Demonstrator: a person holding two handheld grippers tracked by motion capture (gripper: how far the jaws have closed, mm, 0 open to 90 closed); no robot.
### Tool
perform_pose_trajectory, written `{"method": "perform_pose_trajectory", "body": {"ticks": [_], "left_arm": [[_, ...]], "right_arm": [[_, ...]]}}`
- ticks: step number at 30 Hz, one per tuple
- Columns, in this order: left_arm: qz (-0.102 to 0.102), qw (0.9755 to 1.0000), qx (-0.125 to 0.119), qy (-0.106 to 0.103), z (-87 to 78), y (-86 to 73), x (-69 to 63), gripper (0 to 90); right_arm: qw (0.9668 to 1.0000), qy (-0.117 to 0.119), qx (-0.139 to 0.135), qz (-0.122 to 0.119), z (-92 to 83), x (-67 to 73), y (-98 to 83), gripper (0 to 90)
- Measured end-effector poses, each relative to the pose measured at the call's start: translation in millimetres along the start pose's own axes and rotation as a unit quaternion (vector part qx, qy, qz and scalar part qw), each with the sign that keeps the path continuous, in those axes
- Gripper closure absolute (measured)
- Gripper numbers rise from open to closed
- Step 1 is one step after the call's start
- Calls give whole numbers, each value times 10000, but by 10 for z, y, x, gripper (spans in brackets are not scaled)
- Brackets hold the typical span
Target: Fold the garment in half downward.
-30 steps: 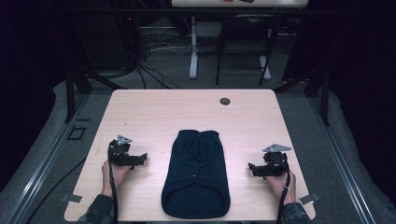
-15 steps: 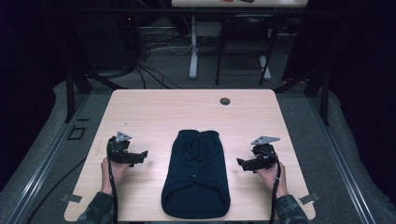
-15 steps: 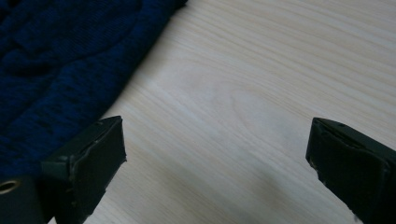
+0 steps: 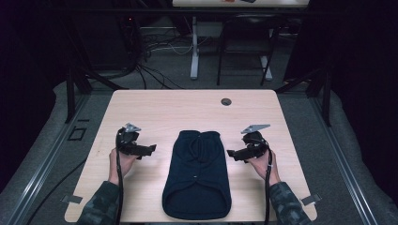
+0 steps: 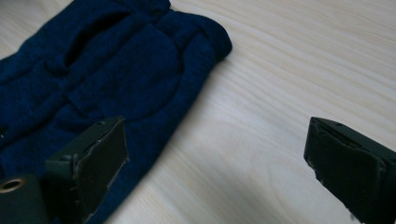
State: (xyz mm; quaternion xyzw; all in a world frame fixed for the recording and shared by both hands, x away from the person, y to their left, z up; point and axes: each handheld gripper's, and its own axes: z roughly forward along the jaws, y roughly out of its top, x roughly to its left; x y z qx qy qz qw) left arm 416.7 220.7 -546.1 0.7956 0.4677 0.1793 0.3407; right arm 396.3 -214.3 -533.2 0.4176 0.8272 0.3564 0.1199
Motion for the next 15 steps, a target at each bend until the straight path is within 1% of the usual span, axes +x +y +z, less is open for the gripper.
{"method": "perform_pose_trajectory", "body": {"ticks": [2,3,4,5,6,7,8,9,11,13,14,15], "left_arm": [[54,10000,18,-52,26,77,-32,3],[89,9999,16,-61,42,113,-50,3],[89,9999,16,-61,42,113,-50,3],[153,9998,61,-95,83,187,-83,3],[159,9998,71,-140,106,224,-99,3],[206,9996,95,-143,127,263,-115,3],[229,9995,106,-170,151,301,-132,3],[229,9995,99,-215,178,337,-148,2],[229,9992,106,-306,236,402,-185,3],[286,9988,188,-348,308,459,-226,3],[291,9987,199,-368,362,486,-255,2],[323,9985,238,-380,391,504,-270,3]], "right_arm": [[10000,12,69,-57,43,8,78,59],[9999,76,102,-41,66,8,117,61],[9999,76,102,-41,66,8,117,61],[9998,77,157,-78,118,9,192,64],[9997,108,196,-51,149,9,225,65],[9997,131,224,-11,174,11,255,66],[9996,77,272,-56,194,17,282,68],[9993,113,365,-58,223,16,310,66],[9992,127,370,1,263,10,351,67],[9992,147,363,65,295,5,392,75],[9992,116,380,82,320,13,409,84],[9988,101,469,82,353,15,435,91]]}}
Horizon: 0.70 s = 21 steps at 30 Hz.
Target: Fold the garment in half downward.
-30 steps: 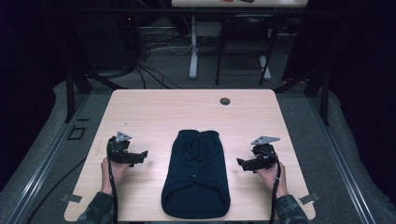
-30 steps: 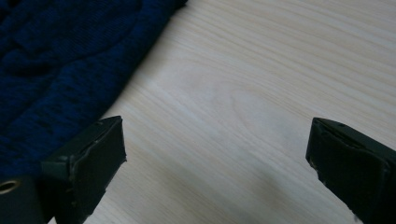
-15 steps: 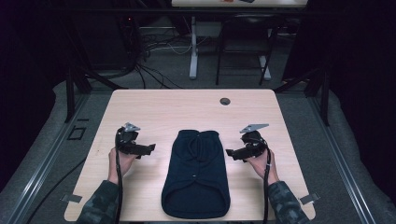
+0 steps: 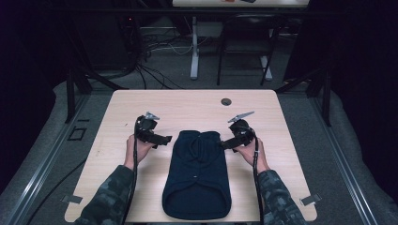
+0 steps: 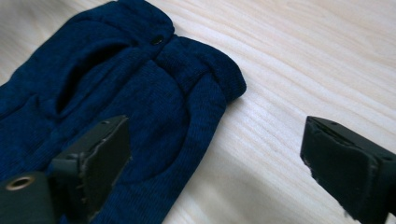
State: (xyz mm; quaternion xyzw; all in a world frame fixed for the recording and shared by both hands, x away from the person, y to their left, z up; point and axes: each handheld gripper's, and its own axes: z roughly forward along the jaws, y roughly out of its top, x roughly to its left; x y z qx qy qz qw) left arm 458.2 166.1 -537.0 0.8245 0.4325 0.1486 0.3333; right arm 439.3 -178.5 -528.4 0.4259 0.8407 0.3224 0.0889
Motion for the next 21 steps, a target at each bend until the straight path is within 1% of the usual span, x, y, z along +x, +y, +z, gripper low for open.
{"method": "perform_pose_trajectory", "body": {"ticks": [2,3,4,5,8,9,10,11,12,14,15,17,19,20,21], "left_arm": [[10,10000,52,-26,101,44,-43,4],[10,10000,74,-54,152,64,-59,5],[10,10000,74,-54,152,64,-59,9],[-40,9998,128,-129,253,105,-85,12],[-75,9996,237,-143,393,150,-118,26],[-101,9994,278,-165,433,158,-129,45],[-119,9993,311,-181,467,164,-140,66],[-119,9993,311,-181,467,164,-140,81],[-117,9990,384,-173,530,173,-170,90],[-73,9988,459,-173,573,176,-198,113],[-46,9987,485,-166,589,175,-211,131],[-8,9985,521,-147,609,172,-233,151],[41,9985,525,-170,616,166,-247,205],[79,9984,533,-143,615,164,-258,218],[127,9986,504,-131,615,159,-270,232]], "right_arm": [[10000,4,65,16,38,1,40,116],[10000,-13,43,41,63,2,61,126],[10000,-13,43,41,63,2,61,126],[10000,9,83,39,122,-16,111,137],[9997,65,199,109,225,-52,165,161],[9996,51,215,197,265,-58,181,180],[9993,90,231,267,304,-78,197,192],[9993,90,231,267,304,-78,197,192],[9992,65,201,331,384,-91,210,236],[9984,158,371,406,484,-98,221,254],[9981,155,442,394,518,-100,225,266],[9978,231,411,461,569,-100,225,311],[9977,223,453,444,595,-89,225,356],[9977,240,469,420,596,-75,227,394],[9980,237,465,368,598,-61,227,413]]}}
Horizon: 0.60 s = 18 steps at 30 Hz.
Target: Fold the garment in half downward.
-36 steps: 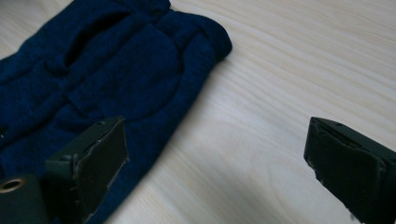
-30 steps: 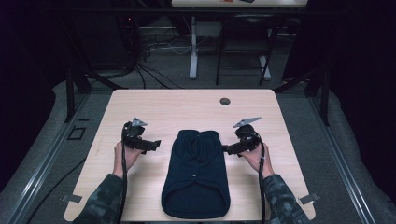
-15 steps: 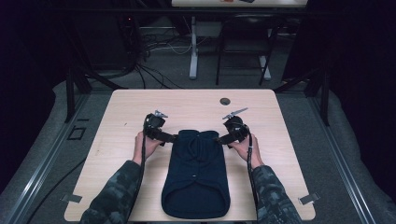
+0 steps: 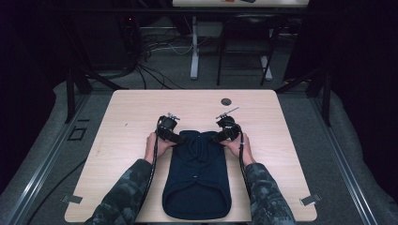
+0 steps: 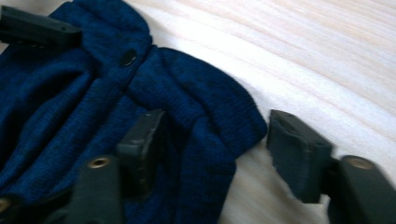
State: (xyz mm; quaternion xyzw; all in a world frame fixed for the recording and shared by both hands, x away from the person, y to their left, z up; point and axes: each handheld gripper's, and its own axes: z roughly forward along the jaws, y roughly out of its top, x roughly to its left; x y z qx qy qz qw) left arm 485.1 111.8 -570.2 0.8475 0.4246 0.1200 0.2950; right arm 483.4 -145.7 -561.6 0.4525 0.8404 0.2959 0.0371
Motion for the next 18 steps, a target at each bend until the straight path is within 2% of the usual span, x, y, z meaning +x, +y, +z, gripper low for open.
{"method": "perform_pose_trajectory", "body": {"ticks": [4,7,10,15,18], "left_arm": [[168,9998,-137,-3,-9,-27,-55,346],[252,9995,-177,-84,-22,-35,-93,451],[329,9992,-210,-113,-32,-42,-153,600],[381,9990,-209,-141,-39,-42,-179,684],[555,9983,-173,-44,-63,-26,-210,735]], "right_arm": [[9999,-25,-17,-142,-1,42,-25,514],[9998,150,-102,-78,8,42,-43,605],[9998,183,-88,-34,7,57,-55,650],[9999,122,-67,-51,4,94,-50,695],[9996,-48,-104,-269,-12,154,-45,713]]}}
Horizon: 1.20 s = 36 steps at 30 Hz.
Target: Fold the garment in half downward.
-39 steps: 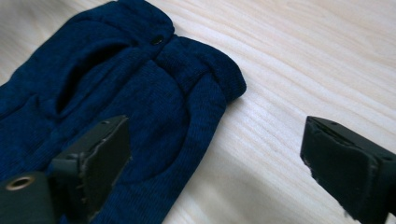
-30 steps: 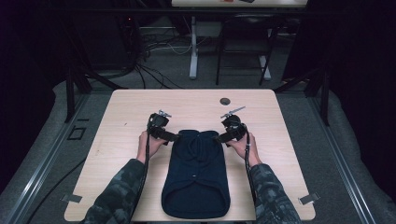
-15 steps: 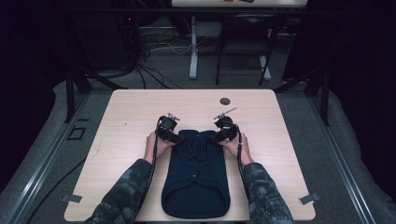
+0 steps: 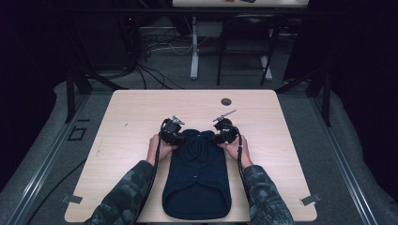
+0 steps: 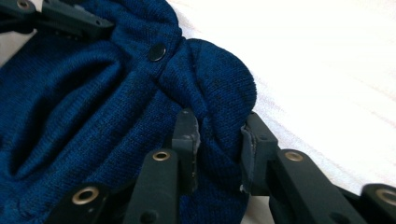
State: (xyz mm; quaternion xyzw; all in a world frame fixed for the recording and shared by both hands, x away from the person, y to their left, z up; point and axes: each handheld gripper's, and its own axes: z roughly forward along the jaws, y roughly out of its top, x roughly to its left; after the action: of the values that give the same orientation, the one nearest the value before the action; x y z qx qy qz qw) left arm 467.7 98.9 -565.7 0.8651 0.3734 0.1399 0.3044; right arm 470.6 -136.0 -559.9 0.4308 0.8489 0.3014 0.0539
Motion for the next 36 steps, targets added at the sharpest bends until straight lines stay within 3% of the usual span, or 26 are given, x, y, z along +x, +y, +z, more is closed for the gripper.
{"method": "perform_pose_trajectory", "body": {"ticks": [4,8,10,14,19,26,33,36], "left_arm": [[-33,9999,-114,-73,-69,2,11,757],[-69,9995,-250,-189,-173,14,34,756],[-104,9989,-261,-362,-278,46,50,749],[-97,9978,-434,-486,-437,67,62,752],[23,9964,-695,-490,-614,108,44,761],[167,9943,-966,-429,-794,201,4,765],[291,9938,-947,-511,-919,297,-11,761],[313,9927,-1053,-494,-978,331,-26,763]], "right_arm": [[9994,-174,-178,-233,-79,62,-6,721],[9986,-202,-392,-286,-180,100,-19,721],[9970,-232,-600,-439,-304,152,-13,721],[9931,-301,-905,-689,-474,236,-2,720],[9883,-398,-1120,-951,-650,329,6,719],[9837,-414,-1364,-1100,-859,380,30,713],[9792,-519,-1516,-1243,-1011,426,45,713],[9772,-566,-1613,-1262,-1060,440,45,713]]}}
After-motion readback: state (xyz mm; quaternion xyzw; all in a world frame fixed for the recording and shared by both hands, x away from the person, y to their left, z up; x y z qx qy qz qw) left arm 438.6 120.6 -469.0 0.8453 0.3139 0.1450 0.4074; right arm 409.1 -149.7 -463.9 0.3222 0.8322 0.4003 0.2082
